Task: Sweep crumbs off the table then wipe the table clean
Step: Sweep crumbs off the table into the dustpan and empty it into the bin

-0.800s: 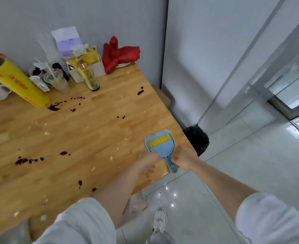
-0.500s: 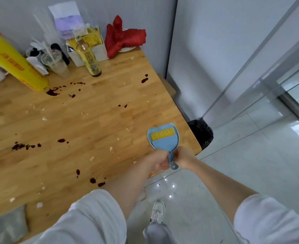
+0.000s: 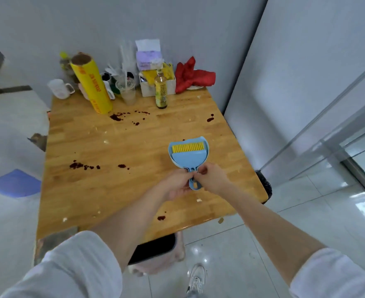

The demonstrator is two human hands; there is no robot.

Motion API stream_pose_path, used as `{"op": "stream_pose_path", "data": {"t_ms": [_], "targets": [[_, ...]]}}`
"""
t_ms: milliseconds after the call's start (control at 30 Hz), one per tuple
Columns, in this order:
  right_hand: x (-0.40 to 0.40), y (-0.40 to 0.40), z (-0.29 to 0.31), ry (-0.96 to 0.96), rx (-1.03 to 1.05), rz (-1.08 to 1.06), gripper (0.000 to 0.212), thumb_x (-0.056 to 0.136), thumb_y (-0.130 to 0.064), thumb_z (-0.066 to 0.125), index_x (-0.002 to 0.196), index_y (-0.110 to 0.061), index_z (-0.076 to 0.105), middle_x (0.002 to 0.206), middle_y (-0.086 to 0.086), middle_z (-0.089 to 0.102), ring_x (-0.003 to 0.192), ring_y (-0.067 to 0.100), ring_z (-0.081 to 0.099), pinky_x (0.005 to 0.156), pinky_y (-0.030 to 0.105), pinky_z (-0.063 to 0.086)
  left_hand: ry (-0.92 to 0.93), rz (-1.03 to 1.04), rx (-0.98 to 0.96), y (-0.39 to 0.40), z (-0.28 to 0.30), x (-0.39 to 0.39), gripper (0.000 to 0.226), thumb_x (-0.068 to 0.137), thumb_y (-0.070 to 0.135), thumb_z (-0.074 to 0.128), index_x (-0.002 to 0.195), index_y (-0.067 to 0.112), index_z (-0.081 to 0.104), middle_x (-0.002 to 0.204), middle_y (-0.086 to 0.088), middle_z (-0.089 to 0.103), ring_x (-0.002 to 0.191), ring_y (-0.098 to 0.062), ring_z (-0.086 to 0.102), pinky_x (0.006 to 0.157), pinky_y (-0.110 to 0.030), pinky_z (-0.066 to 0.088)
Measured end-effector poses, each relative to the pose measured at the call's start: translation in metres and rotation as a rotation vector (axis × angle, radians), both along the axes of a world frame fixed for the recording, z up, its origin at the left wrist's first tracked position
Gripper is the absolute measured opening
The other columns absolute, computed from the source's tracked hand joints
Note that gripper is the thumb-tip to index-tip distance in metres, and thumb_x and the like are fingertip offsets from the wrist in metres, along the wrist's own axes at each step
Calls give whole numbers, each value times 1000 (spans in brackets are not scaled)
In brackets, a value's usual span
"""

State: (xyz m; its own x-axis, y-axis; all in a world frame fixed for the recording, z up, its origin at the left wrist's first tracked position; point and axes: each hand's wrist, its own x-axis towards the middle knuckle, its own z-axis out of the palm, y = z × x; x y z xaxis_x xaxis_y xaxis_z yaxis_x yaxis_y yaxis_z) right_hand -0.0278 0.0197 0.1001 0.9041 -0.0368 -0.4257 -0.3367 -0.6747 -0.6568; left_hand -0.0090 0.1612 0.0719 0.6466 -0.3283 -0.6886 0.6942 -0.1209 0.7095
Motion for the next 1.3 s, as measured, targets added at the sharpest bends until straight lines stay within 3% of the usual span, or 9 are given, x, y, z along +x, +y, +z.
{"op": "stream_pose_path", "data": {"t_ms": [133,333,533,667,800,933,1067,1200,1300], "targets": [[-6,105,38,-50,73,-32,22,93,-32,57,94,-10,58,90,7,69,75,24,69,55,32,55,-100,43,-1,107,43,-10,21,102,20,55,117,12,66,109,-9,73,97,-20,70,86,-34,58],[-24,273,96,-71,126,-62,25,95,-32,56,87,-11,66,76,0,68,60,13,63,53,28,52,-232,-10,49,280,104,-32,16,105,16,48,116,11,58,116,-14,66,94,-22,67,72,-32,58],[-32,388,140,-48,264,-105,24,85,-28,64,98,-9,69,79,7,69,62,17,59,49,24,42,-344,-38,126,387,156,-46,17,104,4,43,117,6,54,107,-15,65,85,-21,69,64,-28,61],[-28,427,154,-74,306,-126,15,77,-11,65,89,-3,68,72,12,61,60,24,52,46,26,37,-380,-101,109,421,164,-40,32,100,-5,38,125,7,53,117,-19,62,97,-27,69,78,-35,62],[-14,448,156,-182,224,-126,13,76,-11,68,82,0,69,67,12,66,59,27,63,58,39,55,-385,-143,60,436,168,-29,36,98,-6,35,111,21,56,117,-15,62,107,-31,65,79,-35,57],[19,459,150,-254,128,-79,23,75,-20,68,82,1,69,77,18,73,72,36,73,68,55,61,-380,-68,79,445,162,1,25,93,-3,37,100,14,54,96,-12,61,87,-25,60,73,-35,51],[59,466,149,-187,191,-135,21,79,-16,68,84,4,72,74,17,75,68,31,75,70,46,64,-325,27,64,456,149,45,25,97,16,38,109,7,58,91,-16,61,66,-22,57,60,-31,44],[100,476,151,-200,228,-191,16,84,-10,63,74,0,68,66,11,70,55,22,67,61,33,60,-358,31,129,471,155,96,32,106,32,35,113,9,57,85,-10,61,69,-22,60,62,-32,45],[131,477,151,-231,239,-229,15,97,-12,54,88,-4,64,80,12,73,55,19,69,51,26,58,-417,-41,227,487,156,134,38,106,43,36,119,12,53,86,-6,59,70,-18,62,61,-30,46]]}}
